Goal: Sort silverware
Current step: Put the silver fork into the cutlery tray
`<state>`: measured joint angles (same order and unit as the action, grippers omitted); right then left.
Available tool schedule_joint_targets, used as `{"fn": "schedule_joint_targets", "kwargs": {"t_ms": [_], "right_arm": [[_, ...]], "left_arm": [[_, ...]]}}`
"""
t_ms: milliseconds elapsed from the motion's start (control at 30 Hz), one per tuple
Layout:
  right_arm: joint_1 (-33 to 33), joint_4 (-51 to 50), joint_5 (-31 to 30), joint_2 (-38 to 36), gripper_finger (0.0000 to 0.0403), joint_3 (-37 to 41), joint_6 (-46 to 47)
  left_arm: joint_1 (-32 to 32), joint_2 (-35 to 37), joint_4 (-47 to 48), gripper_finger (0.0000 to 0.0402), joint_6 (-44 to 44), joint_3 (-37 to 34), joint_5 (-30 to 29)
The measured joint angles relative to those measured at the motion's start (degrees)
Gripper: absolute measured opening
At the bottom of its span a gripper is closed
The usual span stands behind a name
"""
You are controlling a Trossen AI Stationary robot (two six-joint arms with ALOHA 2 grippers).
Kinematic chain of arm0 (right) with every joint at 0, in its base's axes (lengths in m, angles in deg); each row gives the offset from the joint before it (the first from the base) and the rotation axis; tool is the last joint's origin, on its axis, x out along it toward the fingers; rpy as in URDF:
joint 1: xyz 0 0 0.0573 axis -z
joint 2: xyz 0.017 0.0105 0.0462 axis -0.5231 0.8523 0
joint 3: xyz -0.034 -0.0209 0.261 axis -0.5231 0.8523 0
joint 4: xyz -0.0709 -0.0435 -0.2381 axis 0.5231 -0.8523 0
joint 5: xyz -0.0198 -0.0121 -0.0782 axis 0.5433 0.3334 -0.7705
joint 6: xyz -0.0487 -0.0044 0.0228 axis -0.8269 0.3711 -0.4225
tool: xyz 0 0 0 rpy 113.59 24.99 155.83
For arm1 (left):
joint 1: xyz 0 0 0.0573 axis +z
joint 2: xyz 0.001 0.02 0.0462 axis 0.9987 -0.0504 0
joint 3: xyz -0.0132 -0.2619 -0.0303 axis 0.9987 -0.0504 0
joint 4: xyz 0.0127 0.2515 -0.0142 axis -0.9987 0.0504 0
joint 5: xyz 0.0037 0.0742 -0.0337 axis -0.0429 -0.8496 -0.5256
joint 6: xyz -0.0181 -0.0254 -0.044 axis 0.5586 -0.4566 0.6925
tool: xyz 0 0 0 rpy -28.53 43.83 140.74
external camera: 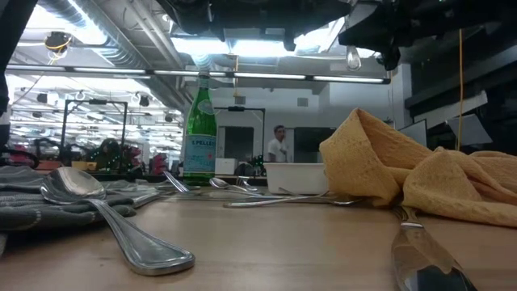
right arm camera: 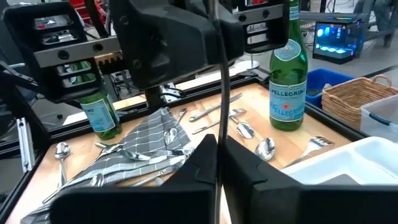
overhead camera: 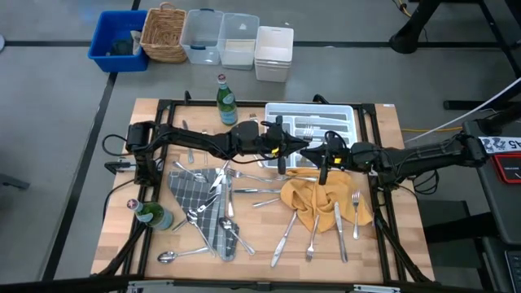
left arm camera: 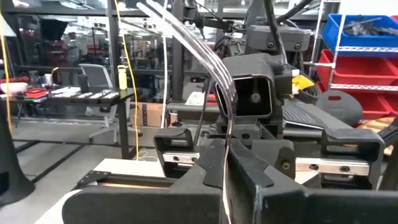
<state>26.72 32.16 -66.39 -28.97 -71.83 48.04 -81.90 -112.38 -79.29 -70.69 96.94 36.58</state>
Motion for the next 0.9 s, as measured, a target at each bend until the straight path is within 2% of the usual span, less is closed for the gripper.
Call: {"fn": "schedule_joint_targets", "kwargs": {"t_ms": [200, 433, 700, 900], "right_arm": [[0.79, -0.90, -0.79, -0.11, 0.0007, 0.00, -0.41], [5.83, -4.72, -0.96, -0.08, 0.0005, 0.02, -0.37], [15.13, -15.31, -0.95, -0.09, 0.0005, 0.02, -0.59], [24.49, -23.37, -1.49, -0.07, 0.0003, 0.07, -9.79]], "left_arm": [[0.16, 0.00, 0.18, 0.0005, -3.08, -0.02, -0.29], [0.24, 0.00, 5.52, 0.0045, -2.54, -0.02, -8.92], [1.75, 0.00, 12.31, 0.0095, -0.85, -0.04, -10.30], [3.02, 0.00, 18.09, 0.0099, -0.83, -0.04, -10.30]]}}
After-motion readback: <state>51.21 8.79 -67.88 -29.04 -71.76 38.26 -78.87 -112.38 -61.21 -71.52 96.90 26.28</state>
